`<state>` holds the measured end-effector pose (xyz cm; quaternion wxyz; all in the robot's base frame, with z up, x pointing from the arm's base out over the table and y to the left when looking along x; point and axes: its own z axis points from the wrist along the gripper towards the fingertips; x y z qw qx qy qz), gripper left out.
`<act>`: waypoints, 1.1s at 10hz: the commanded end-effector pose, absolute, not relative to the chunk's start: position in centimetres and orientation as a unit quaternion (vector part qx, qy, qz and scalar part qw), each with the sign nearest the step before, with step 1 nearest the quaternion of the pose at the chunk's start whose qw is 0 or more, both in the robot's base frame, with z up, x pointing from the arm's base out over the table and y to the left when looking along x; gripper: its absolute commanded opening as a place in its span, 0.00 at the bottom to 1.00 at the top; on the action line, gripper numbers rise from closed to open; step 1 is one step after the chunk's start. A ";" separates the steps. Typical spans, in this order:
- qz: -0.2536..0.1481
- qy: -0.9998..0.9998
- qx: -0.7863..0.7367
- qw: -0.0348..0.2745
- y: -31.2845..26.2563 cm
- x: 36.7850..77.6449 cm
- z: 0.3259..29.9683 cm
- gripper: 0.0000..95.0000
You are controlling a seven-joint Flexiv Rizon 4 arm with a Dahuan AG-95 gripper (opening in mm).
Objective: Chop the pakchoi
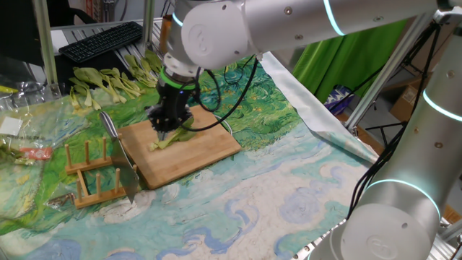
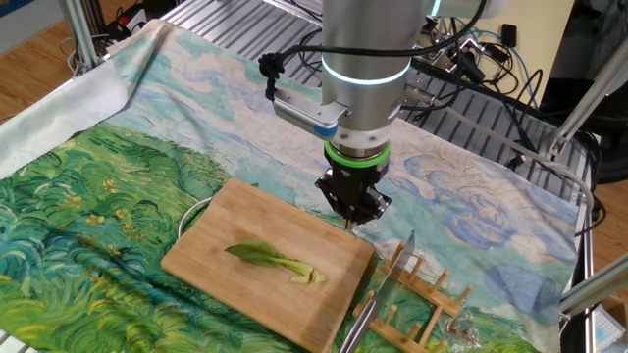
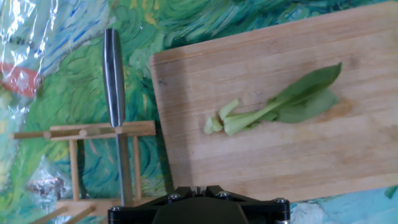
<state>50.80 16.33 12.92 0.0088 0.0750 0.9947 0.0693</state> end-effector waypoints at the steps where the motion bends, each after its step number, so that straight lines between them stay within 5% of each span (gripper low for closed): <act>1: 0.068 0.993 0.092 0.010 18.8 50.6 12.9 0.00; 3: 0.070 0.992 0.104 0.009 20.8 50.5 12.9 0.00; 4: 0.069 0.992 0.102 0.010 21.5 50.6 13.1 0.20; 5: 0.069 0.992 0.103 0.011 22.1 50.7 13.2 0.20; 6: 0.068 0.992 0.104 0.015 22.8 51.1 13.3 0.40; 7: 0.068 0.992 0.105 0.015 23.2 51.3 13.5 0.40; 8: 0.070 0.992 0.106 0.015 23.3 51.4 13.5 0.60; 11: 0.070 0.992 0.098 0.024 23.7 52.0 12.9 0.60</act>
